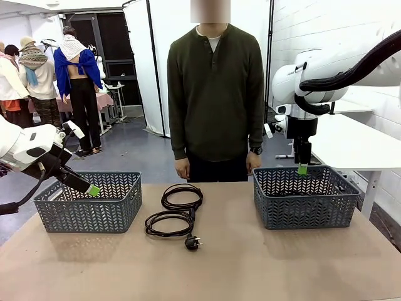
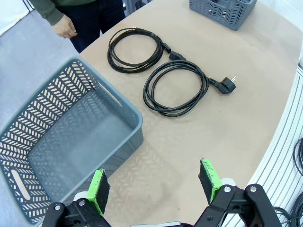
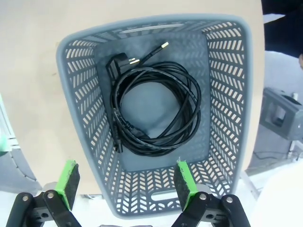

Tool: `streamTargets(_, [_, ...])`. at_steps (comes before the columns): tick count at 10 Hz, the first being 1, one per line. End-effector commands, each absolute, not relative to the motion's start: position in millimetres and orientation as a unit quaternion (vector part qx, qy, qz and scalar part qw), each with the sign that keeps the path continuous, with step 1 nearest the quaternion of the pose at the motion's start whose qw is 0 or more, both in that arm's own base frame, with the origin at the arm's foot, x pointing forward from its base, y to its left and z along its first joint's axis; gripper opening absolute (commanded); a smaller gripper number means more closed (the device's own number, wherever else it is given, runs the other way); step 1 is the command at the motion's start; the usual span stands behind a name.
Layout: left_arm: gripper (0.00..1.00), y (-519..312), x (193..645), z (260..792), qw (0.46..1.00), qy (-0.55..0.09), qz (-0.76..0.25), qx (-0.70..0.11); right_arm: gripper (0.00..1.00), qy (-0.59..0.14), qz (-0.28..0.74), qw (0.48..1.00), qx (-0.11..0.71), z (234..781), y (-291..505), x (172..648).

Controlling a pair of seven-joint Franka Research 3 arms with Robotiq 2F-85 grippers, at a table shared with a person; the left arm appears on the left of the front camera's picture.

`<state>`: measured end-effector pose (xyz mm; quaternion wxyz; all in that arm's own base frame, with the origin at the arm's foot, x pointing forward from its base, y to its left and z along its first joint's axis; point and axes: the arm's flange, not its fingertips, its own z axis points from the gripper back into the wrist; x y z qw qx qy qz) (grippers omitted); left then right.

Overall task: Organize the cables according to human instructions.
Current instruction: Pick up a bundle of cables and place it in the basket indicated by the human.

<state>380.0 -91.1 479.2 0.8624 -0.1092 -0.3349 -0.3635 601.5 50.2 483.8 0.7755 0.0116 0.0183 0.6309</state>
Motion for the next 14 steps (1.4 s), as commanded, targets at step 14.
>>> streamTargets(14, [1.00,-90,381,478,0.865,-0.334,-0.357,-0.116,1.00,-0.144,0.504,0.841,0.132,483,123,452])
